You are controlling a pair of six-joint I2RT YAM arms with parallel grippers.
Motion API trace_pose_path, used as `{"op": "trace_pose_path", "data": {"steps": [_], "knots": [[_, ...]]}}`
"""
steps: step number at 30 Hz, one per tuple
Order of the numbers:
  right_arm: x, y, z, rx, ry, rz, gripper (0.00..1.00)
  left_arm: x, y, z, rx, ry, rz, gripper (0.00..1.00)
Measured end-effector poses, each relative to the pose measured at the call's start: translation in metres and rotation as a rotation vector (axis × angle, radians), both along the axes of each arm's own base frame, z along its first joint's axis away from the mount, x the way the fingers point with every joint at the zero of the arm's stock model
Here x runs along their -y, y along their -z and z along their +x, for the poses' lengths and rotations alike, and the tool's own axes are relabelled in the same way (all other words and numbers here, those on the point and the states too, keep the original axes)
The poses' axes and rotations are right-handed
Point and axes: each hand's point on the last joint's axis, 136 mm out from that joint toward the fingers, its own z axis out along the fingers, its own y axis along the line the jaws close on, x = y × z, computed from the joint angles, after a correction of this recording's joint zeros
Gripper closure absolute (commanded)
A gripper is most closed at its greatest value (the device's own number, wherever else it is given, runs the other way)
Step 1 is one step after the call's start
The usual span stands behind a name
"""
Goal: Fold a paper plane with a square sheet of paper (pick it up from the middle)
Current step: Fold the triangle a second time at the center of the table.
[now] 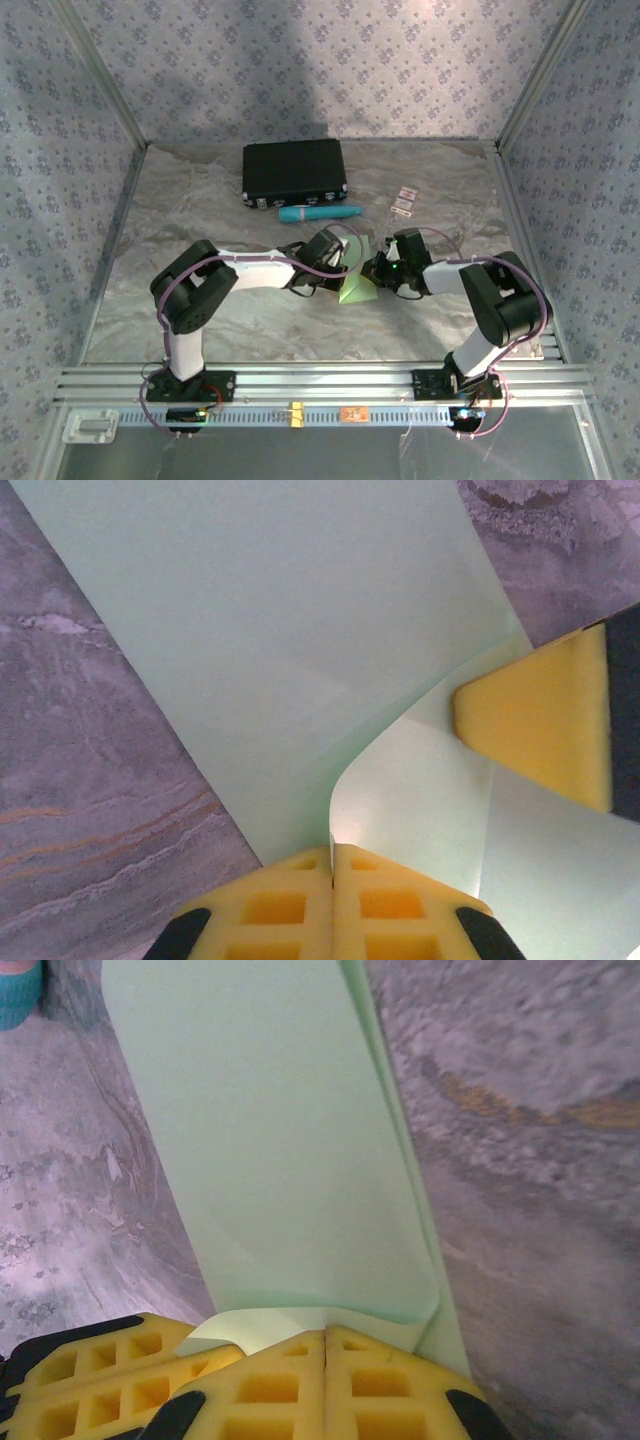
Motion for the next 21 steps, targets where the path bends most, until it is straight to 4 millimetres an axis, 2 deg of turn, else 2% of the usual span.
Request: {"op": "trace_pose_path", "data": {"steps": [7, 11, 21], "knots": [[0.009, -0.011, 0.016, 0.034, 0.025, 0.004, 0.96, 0.0, 0.0, 0.0, 0.0, 0.0, 0.0, 1.0], [0.013, 0.003, 0.016, 0.006, 0.034, -0.003, 0.96, 0.0, 0.0, 0.0, 0.0, 0.0, 0.001, 1.0], [0.026, 0.0, 0.02, 0.033, 0.068, 0.044, 0.95, -0.001, 0.0, -0.001, -0.001, 0.001, 0.003, 1.0]]}}
